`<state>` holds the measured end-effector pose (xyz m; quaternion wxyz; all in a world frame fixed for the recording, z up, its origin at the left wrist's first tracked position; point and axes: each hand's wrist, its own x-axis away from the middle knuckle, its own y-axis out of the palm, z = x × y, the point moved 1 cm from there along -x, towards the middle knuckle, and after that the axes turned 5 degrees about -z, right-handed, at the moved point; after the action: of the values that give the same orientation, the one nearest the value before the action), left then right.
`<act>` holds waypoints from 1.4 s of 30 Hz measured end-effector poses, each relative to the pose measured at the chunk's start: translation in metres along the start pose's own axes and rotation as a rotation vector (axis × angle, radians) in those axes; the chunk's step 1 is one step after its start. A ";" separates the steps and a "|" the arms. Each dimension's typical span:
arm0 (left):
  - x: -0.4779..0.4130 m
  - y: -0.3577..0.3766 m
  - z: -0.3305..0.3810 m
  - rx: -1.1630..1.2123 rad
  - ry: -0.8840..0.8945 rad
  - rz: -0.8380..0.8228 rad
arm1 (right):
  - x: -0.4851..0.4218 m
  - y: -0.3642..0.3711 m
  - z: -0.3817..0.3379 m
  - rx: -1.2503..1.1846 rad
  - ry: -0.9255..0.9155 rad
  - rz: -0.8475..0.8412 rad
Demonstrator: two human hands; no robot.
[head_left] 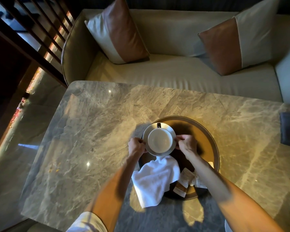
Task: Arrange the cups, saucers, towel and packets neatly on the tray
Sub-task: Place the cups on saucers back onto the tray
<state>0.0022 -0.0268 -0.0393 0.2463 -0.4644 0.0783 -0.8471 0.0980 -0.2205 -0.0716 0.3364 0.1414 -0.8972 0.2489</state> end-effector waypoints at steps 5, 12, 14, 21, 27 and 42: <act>0.000 0.000 0.000 -0.017 0.004 -0.003 | 0.001 0.000 0.002 -0.002 -0.006 0.005; 0.010 -0.003 0.004 -0.123 0.019 0.028 | 0.012 -0.012 -0.005 -0.075 0.025 -0.110; 0.018 -0.006 0.005 -0.140 0.063 0.088 | 0.017 -0.025 -0.005 -0.093 0.015 -0.104; 0.084 0.024 0.012 -0.279 0.403 0.437 | 0.060 -0.115 0.031 -0.189 -0.188 0.131; 0.146 0.122 -0.025 -0.358 0.389 0.111 | 0.114 -0.189 0.121 -0.181 -0.116 0.298; 0.242 0.256 -0.146 -0.493 0.238 -0.348 | 0.202 -0.228 0.312 -0.240 0.054 0.318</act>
<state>-0.1385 -0.3811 -0.0323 -0.0330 -0.4144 0.2287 -0.8803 -0.1209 -0.5979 -0.0582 0.3311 -0.0497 -0.9221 0.1938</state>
